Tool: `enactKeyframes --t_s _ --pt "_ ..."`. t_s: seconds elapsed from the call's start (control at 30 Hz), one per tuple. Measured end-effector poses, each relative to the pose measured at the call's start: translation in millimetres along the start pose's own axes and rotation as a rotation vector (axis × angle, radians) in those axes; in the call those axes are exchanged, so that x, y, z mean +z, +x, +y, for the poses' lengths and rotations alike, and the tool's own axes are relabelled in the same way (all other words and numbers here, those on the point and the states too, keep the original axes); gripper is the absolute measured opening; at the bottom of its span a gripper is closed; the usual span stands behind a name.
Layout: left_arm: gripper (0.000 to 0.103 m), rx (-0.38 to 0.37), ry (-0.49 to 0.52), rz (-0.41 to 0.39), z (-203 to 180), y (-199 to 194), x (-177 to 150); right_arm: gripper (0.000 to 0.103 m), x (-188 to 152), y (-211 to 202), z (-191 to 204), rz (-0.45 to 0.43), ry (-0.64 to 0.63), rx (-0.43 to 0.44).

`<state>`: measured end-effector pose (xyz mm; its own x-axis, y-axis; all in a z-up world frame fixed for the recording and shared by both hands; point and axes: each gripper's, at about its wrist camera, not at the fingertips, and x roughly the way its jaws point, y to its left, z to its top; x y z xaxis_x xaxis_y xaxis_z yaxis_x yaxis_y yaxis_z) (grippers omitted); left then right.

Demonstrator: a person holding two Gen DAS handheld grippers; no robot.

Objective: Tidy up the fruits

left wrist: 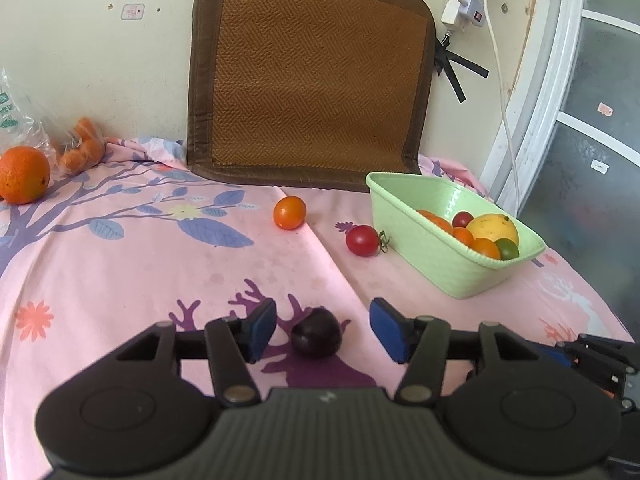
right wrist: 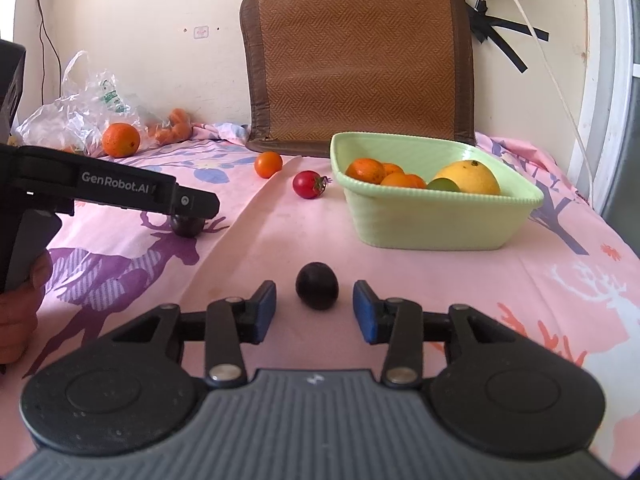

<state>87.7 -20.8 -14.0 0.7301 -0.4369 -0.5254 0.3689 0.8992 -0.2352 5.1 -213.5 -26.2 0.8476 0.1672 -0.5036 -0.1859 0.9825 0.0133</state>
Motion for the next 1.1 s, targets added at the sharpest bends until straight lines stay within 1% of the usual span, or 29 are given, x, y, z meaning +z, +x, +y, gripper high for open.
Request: enactKeyframes --t_s 0.17,0.4,0.47,0.53,0.6,0.7,0.8,0.97,1.0,1.03,1.07,1.1 --pt "0.055 -0.004 0.002 -0.001 0 0 0 0.046 -1 -1 1 -0.002 0.006 0.002" --pt "0.057 -0.015 -0.018 0.004 3 0 1 0.047 -5 -8 -8 -0.004 0.013 0.029" --pt "0.058 -0.021 -0.022 0.011 4 1 1 0.047 -5 -11 -11 0.001 -0.019 0.039" --pt "0.058 -0.043 -0.04 0.018 9 0 2 0.047 -2 -14 -14 0.014 -0.071 0.047" --pt "0.059 -0.082 -0.069 0.015 16 -5 0 0.047 3 -21 -22 0.024 -0.124 0.074" --pt "0.059 -0.101 -0.067 0.023 20 -14 -6 0.047 10 -32 -29 0.029 -0.197 0.106" --pt "0.059 -0.08 -0.033 0.05 17 -14 -8 0.047 15 -29 -31 0.048 -0.224 0.142" --pt "0.058 -0.021 0.049 0.093 4 3 2 0.047 20 -8 -21 0.044 -0.229 0.188" --pt "0.055 -0.003 0.067 0.099 1 7 4 0.047 20 -3 -19 0.047 -0.226 0.193" --pt "0.055 0.018 0.092 0.104 -2 11 6 0.046 19 2 -18 0.054 -0.225 0.197" --pt "0.05 0.031 0.109 0.109 -5 13 7 0.046 18 7 -16 0.063 -0.225 0.205" --pt "0.041 0.038 0.124 0.113 -7 15 7 0.045 17 11 -15 0.072 -0.224 0.217"
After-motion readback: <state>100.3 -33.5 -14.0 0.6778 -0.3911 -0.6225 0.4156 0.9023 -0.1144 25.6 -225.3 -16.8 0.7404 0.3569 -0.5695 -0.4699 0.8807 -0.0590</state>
